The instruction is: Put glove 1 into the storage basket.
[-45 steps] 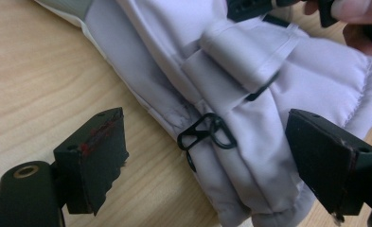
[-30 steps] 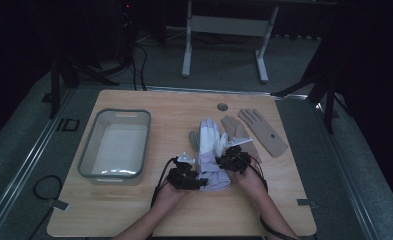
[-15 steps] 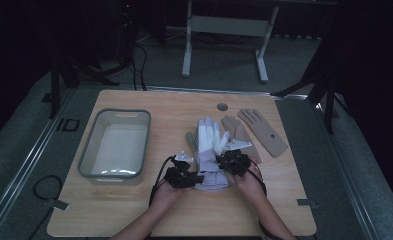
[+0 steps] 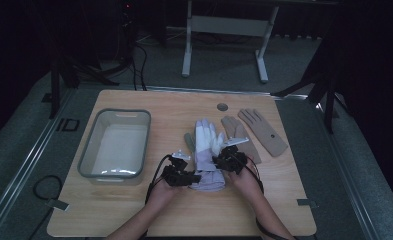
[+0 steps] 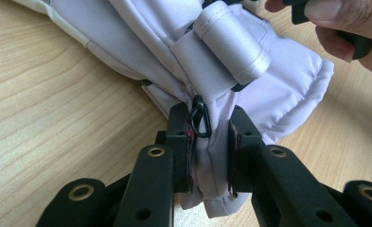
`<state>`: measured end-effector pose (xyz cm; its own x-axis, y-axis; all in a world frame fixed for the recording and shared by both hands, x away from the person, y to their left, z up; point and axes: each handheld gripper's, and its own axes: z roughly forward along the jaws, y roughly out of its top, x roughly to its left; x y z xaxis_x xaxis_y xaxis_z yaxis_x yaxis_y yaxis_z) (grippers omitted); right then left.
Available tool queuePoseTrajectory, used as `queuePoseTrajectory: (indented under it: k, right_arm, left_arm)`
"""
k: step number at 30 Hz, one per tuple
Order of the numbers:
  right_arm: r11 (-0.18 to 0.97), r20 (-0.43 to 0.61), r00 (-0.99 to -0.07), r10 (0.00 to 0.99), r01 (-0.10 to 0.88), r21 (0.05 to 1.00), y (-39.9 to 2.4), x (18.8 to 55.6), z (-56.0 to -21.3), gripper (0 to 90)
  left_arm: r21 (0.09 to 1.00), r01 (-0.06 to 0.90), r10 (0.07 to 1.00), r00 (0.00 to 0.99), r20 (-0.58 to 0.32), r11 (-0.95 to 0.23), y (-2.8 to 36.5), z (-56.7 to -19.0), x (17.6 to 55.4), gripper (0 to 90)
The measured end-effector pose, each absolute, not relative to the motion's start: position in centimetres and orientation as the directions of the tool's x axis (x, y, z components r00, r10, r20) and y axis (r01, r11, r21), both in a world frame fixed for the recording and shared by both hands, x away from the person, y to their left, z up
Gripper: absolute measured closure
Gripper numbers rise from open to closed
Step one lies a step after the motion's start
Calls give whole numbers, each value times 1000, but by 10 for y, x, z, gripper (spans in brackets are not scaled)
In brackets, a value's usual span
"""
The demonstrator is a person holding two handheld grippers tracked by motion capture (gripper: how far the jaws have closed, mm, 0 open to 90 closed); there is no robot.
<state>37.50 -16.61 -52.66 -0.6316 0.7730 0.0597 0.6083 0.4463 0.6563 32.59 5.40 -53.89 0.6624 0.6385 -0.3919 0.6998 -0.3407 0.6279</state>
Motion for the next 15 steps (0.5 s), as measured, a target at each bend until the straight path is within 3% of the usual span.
queuePoseTrajectory:
  k: [3,4,7,12,15]
  right_arm:
    - [406,132,-601,788,669,623,-173,386,-530,547]
    - [388,177,-595,784,693,607,-176,390,-531,549]
    - [402,212,-620,756,694,597,-176,393,-533,637]
    - [388,283,-620,732,721,575,-178,399,-537,704]
    - [394,276,-626,730,714,579,-176,397,-536,781]
  left_arm:
    - [624,698,634,667,-391,-350,56,-539,327,755]
    - [624,695,631,672,-387,-357,56,-540,327,755]
    - [622,695,627,674,-390,-361,57,-540,329,756]
    - [621,693,622,679,-391,-367,59,-542,330,756]
    - [621,692,617,681,-394,-367,61,-542,330,756]
